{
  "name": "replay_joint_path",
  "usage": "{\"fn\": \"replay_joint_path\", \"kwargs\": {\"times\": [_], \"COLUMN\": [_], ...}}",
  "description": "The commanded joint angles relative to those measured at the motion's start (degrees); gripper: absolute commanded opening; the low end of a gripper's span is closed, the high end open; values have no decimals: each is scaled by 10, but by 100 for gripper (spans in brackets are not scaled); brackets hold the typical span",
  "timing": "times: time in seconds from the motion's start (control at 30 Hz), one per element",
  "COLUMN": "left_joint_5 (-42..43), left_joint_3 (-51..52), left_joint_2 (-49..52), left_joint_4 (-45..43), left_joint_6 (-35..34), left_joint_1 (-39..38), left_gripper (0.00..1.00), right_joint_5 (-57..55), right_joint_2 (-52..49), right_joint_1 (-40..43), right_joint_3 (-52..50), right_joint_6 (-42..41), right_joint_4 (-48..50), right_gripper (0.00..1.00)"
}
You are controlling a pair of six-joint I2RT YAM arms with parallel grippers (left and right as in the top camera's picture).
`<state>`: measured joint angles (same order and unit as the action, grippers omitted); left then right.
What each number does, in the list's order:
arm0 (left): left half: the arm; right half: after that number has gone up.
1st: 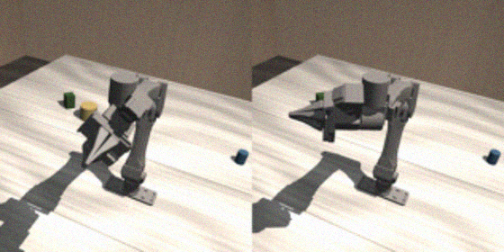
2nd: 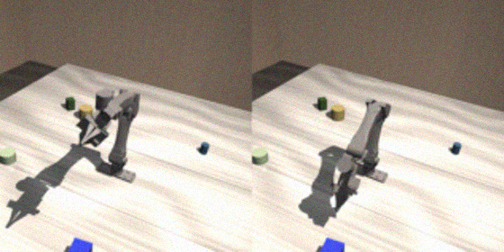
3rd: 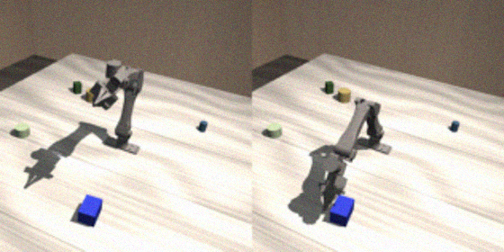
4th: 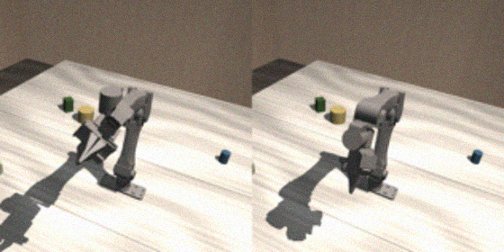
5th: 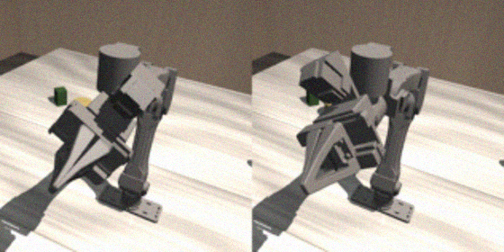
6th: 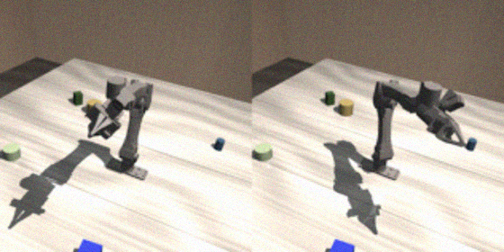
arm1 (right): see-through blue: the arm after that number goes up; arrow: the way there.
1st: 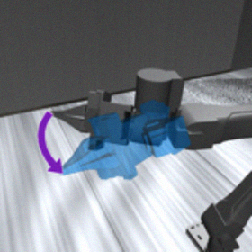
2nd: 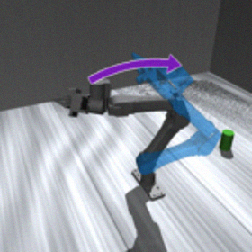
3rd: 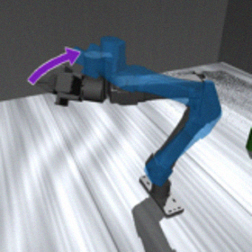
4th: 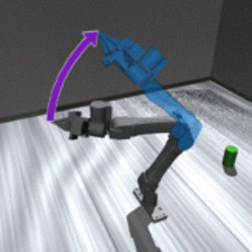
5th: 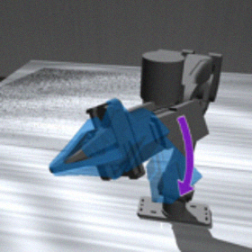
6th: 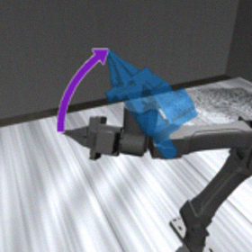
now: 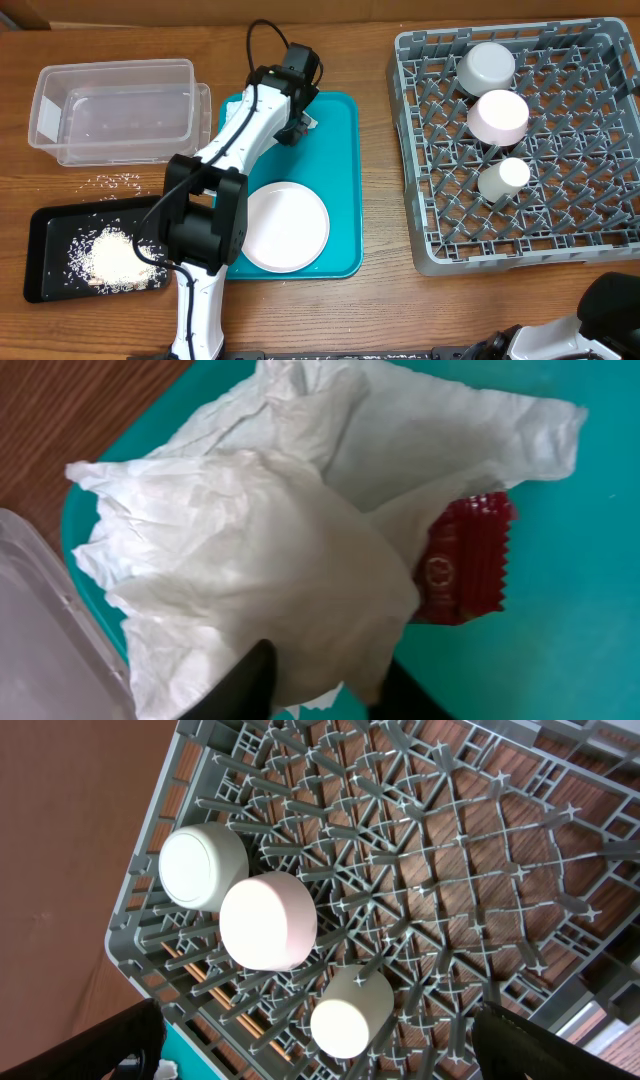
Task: Sort waste into correct bins and load items into the dishwasher
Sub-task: 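Grasp the white napkin with the left gripper and lift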
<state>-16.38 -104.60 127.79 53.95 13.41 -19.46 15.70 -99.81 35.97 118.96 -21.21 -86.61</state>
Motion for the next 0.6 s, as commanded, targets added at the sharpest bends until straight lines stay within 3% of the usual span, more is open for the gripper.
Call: {"fn": "replay_joint_path", "kwargs": {"times": [0.0,0.03,0.07,0.57], "left_joint_5": [-5,-5,-6,23], "left_joint_3": [0,0,-1,-58], "left_joint_2": [3,3,3,-111], "left_joint_4": [-3,-3,-3,67], "left_joint_6": [-13,-15,-21,-189], "left_joint_1": [9,9,9,1], "left_gripper": [17,6,4,4], "right_joint_5": [3,3,3,3], "right_joint_2": [0,0,0,0], "right_joint_1": [1,1,1,1], "right_joint_3": [3,3,3,3], "right_joint_6": [-3,-3,-3,-3], "right_joint_4": [2,2,2,2], "right_gripper": [100,100,100,100]}}
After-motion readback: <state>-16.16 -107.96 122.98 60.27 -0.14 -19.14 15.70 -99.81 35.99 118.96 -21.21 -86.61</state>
